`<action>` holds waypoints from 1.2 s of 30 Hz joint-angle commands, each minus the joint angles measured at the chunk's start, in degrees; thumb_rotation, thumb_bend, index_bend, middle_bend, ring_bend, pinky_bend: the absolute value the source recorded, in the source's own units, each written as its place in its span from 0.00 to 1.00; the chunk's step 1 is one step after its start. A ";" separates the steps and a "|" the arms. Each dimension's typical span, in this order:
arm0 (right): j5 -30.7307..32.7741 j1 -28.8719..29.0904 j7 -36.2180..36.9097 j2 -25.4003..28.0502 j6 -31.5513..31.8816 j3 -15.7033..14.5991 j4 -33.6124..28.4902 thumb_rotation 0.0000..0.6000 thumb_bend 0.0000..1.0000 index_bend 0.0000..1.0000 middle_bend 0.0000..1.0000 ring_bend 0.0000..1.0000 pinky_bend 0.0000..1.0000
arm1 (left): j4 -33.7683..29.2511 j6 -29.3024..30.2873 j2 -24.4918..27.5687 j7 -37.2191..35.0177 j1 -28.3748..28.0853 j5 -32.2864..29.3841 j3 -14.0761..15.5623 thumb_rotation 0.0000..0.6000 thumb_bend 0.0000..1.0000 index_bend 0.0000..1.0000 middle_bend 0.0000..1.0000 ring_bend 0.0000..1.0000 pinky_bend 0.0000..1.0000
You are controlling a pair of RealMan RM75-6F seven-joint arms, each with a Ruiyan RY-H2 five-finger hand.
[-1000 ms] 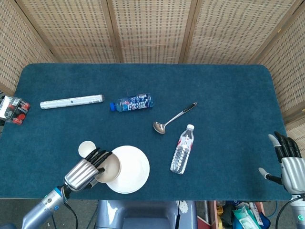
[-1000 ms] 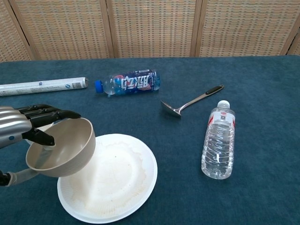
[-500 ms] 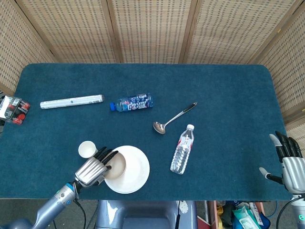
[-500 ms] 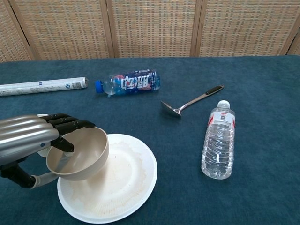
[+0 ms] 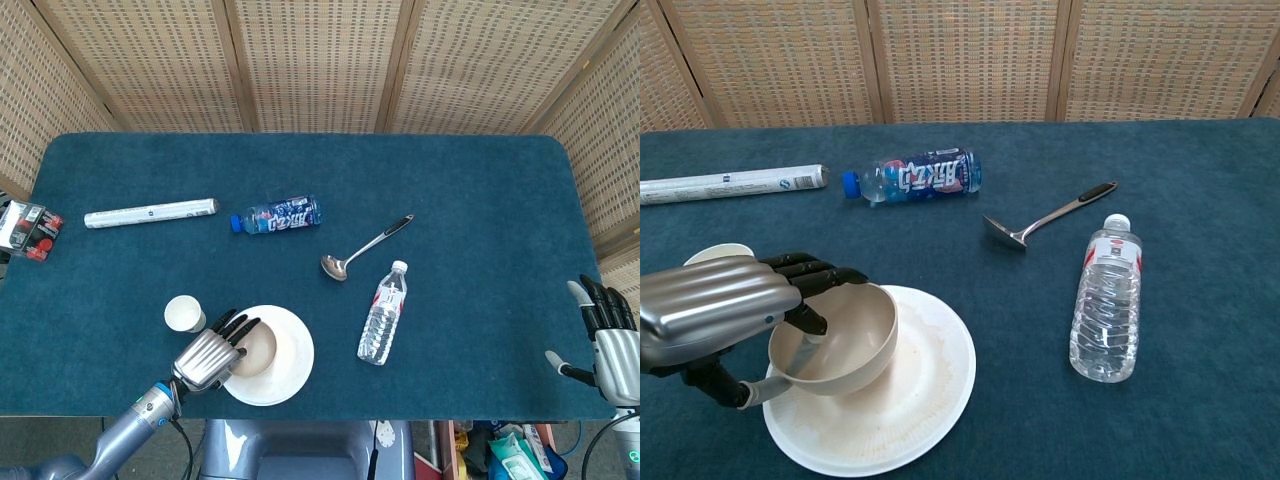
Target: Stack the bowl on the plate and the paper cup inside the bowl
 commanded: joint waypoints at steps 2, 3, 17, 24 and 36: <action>-0.02 -0.05 0.11 0.01 0.11 0.02 0.01 1.00 0.14 0.01 0.00 0.00 0.00 | 0.30 0.49 -0.84 0.47 -0.31 -0.74 -0.12 1.00 0.41 0.58 0.00 0.00 0.00; -0.01 -0.07 0.13 0.01 0.12 0.02 0.01 1.00 0.14 0.01 0.00 0.00 0.00 | 0.38 0.58 -0.95 0.63 -0.36 -0.89 -0.08 1.00 0.41 0.55 0.00 0.00 0.00; 0.04 -0.13 0.42 0.03 0.19 0.10 0.12 1.00 0.14 0.01 0.00 0.00 0.00 | -0.03 3.86 -0.36 -3.75 -0.36 0.52 0.03 1.00 0.26 0.36 0.00 0.00 0.00; 0.05 -0.13 0.34 0.02 0.17 0.11 0.08 1.00 0.14 0.01 0.00 0.00 0.00 | -4.44 8.36 6.50 -8.48 0.36 3.87 -1.11 1.00 0.26 0.36 0.00 0.00 0.00; -0.32 -0.11 -0.38 -0.06 0.15 -0.08 -0.23 1.00 0.14 0.01 0.00 0.00 0.00 | -3.99 14.95 17.07 -15.24 4.15 7.42 -0.10 1.00 0.26 0.41 0.00 0.00 0.00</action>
